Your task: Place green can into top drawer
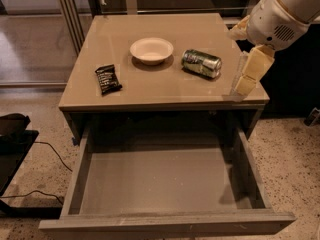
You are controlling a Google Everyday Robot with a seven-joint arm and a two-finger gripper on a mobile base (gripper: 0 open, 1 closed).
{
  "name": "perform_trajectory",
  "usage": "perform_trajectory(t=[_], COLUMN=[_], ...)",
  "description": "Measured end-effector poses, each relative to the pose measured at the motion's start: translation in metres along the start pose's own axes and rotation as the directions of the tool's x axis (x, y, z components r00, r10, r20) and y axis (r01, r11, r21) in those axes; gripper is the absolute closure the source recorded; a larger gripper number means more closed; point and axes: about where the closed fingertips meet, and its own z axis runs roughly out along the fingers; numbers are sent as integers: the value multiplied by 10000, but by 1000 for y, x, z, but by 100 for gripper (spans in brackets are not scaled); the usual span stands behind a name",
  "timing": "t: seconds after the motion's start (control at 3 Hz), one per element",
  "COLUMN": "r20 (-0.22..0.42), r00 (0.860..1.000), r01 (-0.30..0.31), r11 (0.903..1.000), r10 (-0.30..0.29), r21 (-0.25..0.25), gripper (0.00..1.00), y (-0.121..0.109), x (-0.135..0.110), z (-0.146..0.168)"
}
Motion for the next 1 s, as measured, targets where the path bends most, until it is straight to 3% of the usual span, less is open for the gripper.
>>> perform_trajectory(t=[0.33, 0.67, 1.0], r20=[1663, 2462, 2462], r00=[9861, 9690, 9690], r01=[-75, -675, -675], r11=[9980, 9816, 9816], r10=[-31, 218, 218], r21=[630, 1786, 1786], gripper=[0, 0, 0], y=[-14, -32, -32], x=[4, 16, 16], z=[5, 5, 5])
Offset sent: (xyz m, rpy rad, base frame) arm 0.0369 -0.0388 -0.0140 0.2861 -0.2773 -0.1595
